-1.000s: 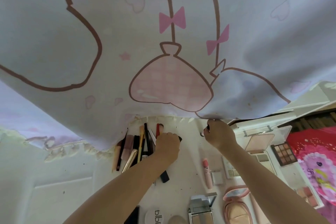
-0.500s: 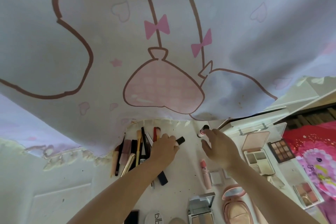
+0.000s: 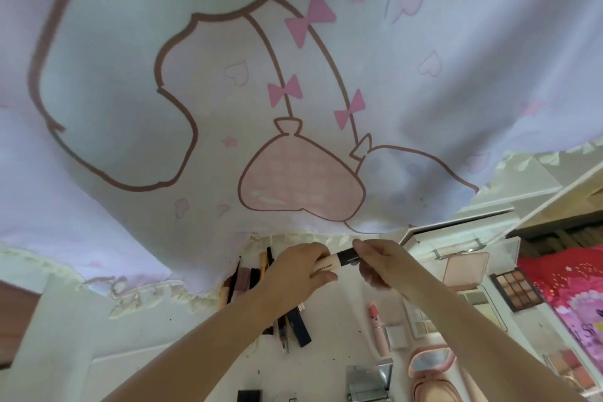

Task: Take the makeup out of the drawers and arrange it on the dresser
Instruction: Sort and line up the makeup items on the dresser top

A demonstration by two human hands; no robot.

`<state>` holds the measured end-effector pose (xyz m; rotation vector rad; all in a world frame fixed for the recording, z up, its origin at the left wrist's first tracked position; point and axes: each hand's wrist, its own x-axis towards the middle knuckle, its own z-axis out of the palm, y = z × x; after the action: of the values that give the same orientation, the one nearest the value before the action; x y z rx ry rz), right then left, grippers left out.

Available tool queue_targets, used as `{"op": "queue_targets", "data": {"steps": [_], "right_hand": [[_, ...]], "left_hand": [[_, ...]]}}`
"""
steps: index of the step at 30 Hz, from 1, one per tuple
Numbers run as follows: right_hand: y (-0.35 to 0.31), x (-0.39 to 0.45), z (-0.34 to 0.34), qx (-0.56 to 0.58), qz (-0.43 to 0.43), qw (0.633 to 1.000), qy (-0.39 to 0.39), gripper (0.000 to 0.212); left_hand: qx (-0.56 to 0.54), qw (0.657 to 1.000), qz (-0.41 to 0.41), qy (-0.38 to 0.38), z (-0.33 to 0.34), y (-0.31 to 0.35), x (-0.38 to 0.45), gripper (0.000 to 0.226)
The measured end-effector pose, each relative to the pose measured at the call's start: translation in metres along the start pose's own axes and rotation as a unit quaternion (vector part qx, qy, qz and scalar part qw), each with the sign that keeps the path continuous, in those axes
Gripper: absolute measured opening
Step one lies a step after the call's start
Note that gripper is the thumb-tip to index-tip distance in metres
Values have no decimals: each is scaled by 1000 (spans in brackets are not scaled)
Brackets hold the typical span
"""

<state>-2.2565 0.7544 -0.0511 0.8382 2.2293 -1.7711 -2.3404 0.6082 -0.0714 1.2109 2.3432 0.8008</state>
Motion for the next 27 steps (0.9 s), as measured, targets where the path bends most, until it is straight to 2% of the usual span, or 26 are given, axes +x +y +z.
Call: {"op": "queue_targets", "data": {"steps": [2, 4, 9, 12, 13, 16, 19, 21, 24, 27], "right_hand": [[-9, -7, -2, -5, -8, 1000, 6, 39], [-19, -14, -2, -1, -18, 1000, 13, 40], [-38, -29, 2, 26, -4, 999, 22, 39], [-42, -33, 10, -64, -32, 996, 61, 41], [-42, -34, 13, -74, -52, 993, 79, 43], [-43, -40, 19, 8, -95, 990, 103, 44], [-39, -44, 23, 16, -157, 978, 133, 46], [-36, -46, 25, 4, -192, 969, 156, 47], [-35, -48, 25, -25, -249, 949, 192, 48], [-35, -48, 23, -60, -352, 906, 227, 36]], "left_hand": [[66, 997, 28, 7, -6, 6, -1, 28], [173, 979, 82, 72, -13, 10, -3, 30], [229, 947, 109, 198, -16, 13, -12, 44], [239, 946, 95, 200, -20, 22, -14, 45], [223, 952, 83, 193, -21, 26, -16, 49], [161, 965, 90, 185, -23, 36, -22, 63], [5, 994, 59, 92, -36, 45, -27, 34], [-38, 995, 45, 79, -42, 49, -28, 24], [-128, 989, 21, 73, -48, 55, -28, 26], [-245, 969, -23, 19, -52, 61, -29, 32]]}}
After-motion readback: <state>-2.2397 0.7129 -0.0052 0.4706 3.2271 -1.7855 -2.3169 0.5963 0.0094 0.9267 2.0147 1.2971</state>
